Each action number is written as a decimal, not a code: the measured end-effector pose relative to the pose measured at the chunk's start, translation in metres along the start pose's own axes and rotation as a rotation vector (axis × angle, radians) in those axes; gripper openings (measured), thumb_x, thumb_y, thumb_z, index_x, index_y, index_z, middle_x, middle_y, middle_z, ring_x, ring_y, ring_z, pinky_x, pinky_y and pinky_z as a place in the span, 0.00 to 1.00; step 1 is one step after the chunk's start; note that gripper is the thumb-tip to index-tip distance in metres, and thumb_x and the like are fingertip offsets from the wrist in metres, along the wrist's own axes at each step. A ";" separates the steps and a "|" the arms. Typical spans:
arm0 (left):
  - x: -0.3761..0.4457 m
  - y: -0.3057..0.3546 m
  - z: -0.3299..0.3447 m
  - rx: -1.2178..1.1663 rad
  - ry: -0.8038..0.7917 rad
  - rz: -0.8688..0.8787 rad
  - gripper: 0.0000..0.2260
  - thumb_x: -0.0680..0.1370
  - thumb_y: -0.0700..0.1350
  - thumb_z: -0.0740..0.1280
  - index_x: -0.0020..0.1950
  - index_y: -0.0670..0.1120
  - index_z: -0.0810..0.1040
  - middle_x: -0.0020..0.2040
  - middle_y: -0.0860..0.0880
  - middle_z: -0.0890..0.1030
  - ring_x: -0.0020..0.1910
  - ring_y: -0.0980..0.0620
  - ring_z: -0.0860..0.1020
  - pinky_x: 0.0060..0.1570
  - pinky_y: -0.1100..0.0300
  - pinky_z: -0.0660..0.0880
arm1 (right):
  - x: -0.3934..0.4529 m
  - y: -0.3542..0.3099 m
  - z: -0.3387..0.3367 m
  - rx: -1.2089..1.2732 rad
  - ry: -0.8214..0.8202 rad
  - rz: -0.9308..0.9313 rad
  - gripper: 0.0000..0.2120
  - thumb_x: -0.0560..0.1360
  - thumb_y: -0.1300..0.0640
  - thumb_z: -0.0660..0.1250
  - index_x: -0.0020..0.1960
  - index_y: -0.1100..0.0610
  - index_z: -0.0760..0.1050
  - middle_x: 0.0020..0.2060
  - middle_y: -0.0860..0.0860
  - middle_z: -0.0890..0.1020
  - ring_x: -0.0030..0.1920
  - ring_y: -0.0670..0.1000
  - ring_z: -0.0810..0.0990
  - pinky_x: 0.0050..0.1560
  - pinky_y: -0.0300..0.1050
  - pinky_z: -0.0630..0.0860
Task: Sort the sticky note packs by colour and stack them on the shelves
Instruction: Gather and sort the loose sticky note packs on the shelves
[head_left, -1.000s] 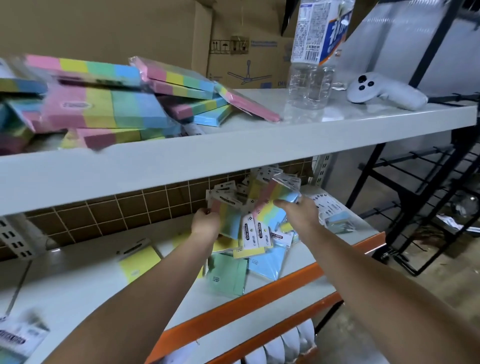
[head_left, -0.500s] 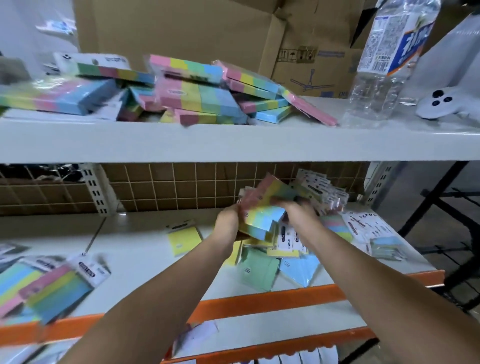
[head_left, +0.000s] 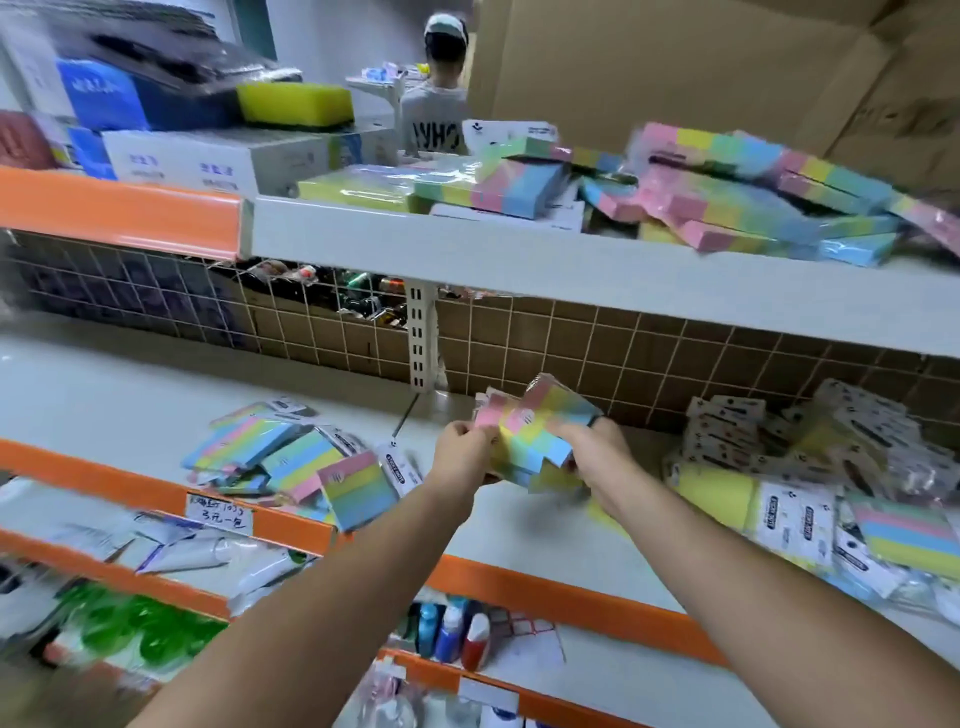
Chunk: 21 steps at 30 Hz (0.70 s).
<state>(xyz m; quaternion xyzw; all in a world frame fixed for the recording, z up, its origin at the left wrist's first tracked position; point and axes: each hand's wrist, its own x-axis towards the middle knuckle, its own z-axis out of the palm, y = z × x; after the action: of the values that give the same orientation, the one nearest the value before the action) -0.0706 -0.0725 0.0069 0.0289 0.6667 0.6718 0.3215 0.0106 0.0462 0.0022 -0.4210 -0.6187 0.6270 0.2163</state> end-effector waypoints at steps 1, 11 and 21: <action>0.003 0.004 -0.016 0.005 0.024 0.005 0.03 0.78 0.39 0.64 0.46 0.44 0.70 0.45 0.44 0.73 0.47 0.44 0.74 0.39 0.57 0.77 | -0.002 -0.001 0.016 0.017 -0.020 0.002 0.13 0.73 0.57 0.71 0.56 0.56 0.76 0.48 0.54 0.83 0.43 0.52 0.82 0.33 0.39 0.73; 0.033 0.045 -0.169 0.014 0.154 0.007 0.11 0.73 0.35 0.61 0.53 0.34 0.77 0.50 0.31 0.78 0.45 0.36 0.80 0.25 0.59 0.77 | -0.030 -0.008 0.176 0.112 -0.120 0.038 0.06 0.74 0.61 0.70 0.50 0.58 0.76 0.39 0.52 0.82 0.38 0.52 0.80 0.44 0.50 0.79; 0.065 0.064 -0.268 0.199 0.216 0.053 0.04 0.73 0.35 0.65 0.39 0.40 0.73 0.44 0.38 0.77 0.41 0.40 0.78 0.46 0.43 0.80 | -0.055 -0.003 0.271 0.137 -0.047 0.136 0.19 0.60 0.57 0.71 0.50 0.58 0.74 0.48 0.63 0.83 0.49 0.65 0.83 0.46 0.70 0.78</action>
<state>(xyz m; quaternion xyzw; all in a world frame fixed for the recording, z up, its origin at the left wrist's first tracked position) -0.2728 -0.2705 0.0107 0.0054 0.7597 0.6098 0.2256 -0.1756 -0.1574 -0.0132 -0.4315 -0.5493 0.6908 0.1868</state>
